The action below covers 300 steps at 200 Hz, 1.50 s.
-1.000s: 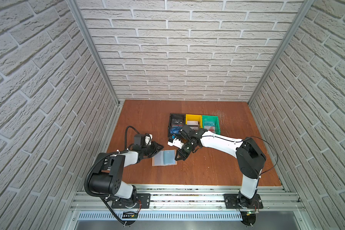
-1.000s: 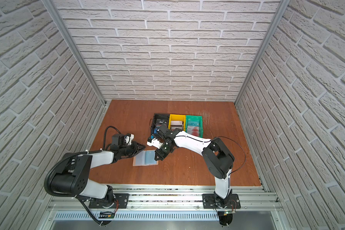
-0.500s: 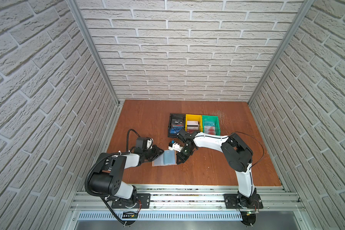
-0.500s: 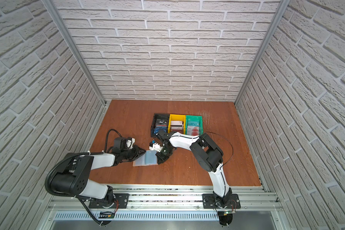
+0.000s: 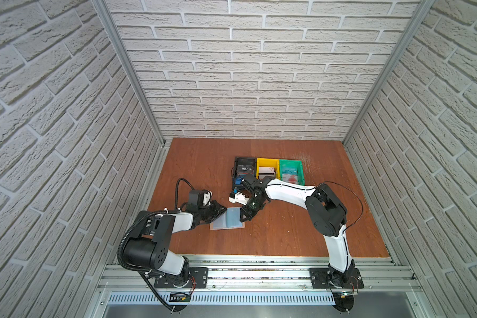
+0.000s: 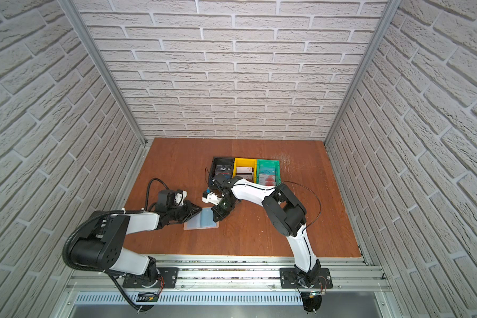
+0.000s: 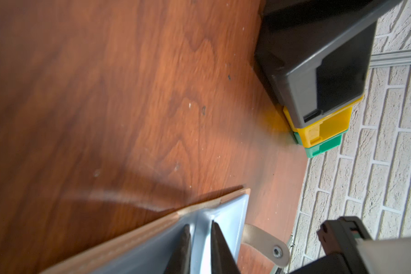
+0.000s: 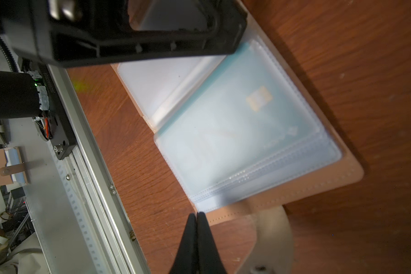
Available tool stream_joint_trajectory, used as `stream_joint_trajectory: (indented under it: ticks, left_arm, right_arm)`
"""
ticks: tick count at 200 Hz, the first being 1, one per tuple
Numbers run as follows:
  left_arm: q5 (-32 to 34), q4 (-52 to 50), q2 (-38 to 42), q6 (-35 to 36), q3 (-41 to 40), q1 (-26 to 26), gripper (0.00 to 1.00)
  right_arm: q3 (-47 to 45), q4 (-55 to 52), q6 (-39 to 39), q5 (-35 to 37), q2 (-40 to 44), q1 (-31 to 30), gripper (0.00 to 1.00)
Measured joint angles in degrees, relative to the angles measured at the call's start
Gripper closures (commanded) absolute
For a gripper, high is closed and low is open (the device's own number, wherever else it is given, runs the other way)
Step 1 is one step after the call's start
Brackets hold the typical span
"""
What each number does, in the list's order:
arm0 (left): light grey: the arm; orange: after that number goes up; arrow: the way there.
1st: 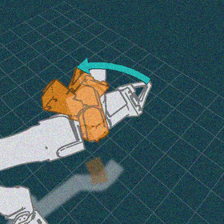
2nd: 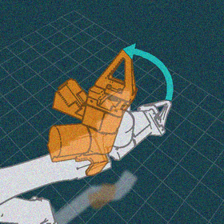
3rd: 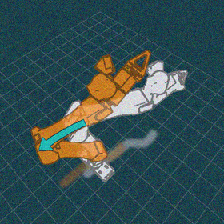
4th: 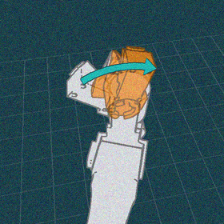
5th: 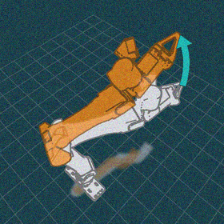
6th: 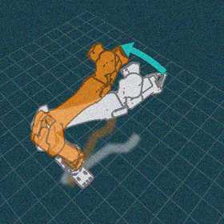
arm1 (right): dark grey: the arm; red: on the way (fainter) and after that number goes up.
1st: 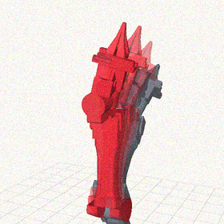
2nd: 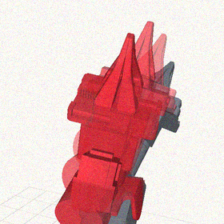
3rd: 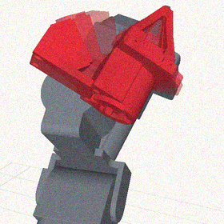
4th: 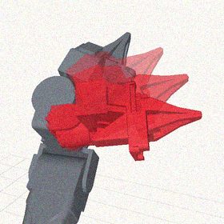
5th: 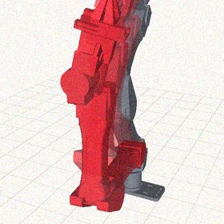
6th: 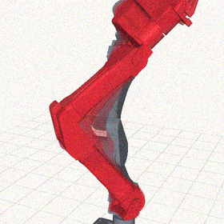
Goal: Take the credit cards out of the card holder
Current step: Flip over the card slot in the card holder.
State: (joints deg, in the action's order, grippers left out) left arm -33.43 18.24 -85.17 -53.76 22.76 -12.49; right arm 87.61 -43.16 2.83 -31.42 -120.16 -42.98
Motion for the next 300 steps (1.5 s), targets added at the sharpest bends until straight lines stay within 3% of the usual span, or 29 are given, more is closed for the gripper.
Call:
stream_joint_trajectory:
  ticks: [131, 230, 264, 300]
  left_arm:
    - [-0.2, 2.4, -1.4, 0.0, 0.0, -0.1, 0.82]
    - [-0.4, 5.1, -1.5, -0.3, -1.1, -0.1, 0.82]
    - [0.9, 0.6, 2.3, -0.3, -1.2, -0.1, 0.82]
    - [4.0, -9.8, 13.0, 1.1, -0.8, -0.1, 0.80]
  right_arm:
    - [2.2, 0.2, -0.9, 0.9, -4.2, 1.5, 0.94]
    - [4.0, 0.1, -2.3, -4.7, -6.9, 1.9, 0.94]
    - [4.0, 0.1, -2.3, -4.7, -6.9, 1.9, 0.94]
    - [4.2, 0.0, -2.3, -4.8, -7.0, 1.9, 0.95]
